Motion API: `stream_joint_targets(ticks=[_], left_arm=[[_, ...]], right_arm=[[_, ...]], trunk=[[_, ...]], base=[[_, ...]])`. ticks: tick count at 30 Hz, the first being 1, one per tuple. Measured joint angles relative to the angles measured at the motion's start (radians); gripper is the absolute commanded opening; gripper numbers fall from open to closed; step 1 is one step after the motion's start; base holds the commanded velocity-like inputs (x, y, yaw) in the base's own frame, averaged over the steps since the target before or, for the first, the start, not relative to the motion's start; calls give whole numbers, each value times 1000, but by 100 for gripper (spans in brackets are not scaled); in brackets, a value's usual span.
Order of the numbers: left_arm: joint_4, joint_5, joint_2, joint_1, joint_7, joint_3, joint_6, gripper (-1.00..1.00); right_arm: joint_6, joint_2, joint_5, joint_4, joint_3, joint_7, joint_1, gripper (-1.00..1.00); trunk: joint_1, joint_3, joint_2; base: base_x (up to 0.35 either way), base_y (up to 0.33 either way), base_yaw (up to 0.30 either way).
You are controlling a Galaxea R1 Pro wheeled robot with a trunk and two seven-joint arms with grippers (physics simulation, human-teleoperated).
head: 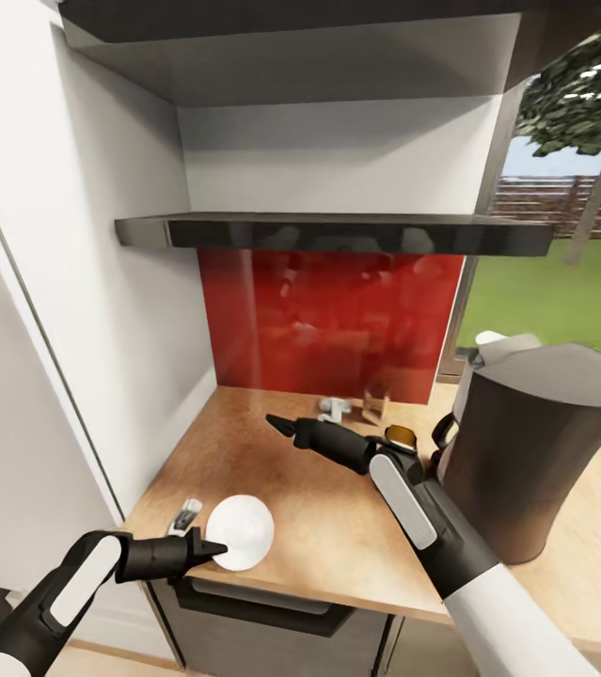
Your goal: Set up a coffee station on the kitchen countertop: keep the coffee maker on the countertop, move the bottle of coffee from the kitchen shelf to the counter next to the coffee maker, place a paper coffee filter on top of the coffee maker, put the saucer next to the coffee maker with the coffee cup on the saucer, and place the electric kettle next to the coffee maker.
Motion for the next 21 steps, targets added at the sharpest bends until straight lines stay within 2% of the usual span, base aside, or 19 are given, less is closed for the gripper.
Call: stream_joint_targets(ticks=[8, 15, 21], left_arm=[[-4, 1, -1, 0, 0, 1, -1, -100], [-5, 1, 0, -2, 0, 3, 0, -100], [-6, 2, 0, -9, -1, 34, 0, -100]], right_arm=[[-1, 2, 1, -5, 4, 0, 0, 100], [-1, 3, 1, -5, 5, 2, 0, 100], [-1, 4, 0, -5, 5, 2, 0, 100]], trunk=[[0, 0, 0], [0, 0, 0], [0, 0, 0]], base=[[-331, 10, 0], [-335, 112, 0], [-253, 128, 0]])
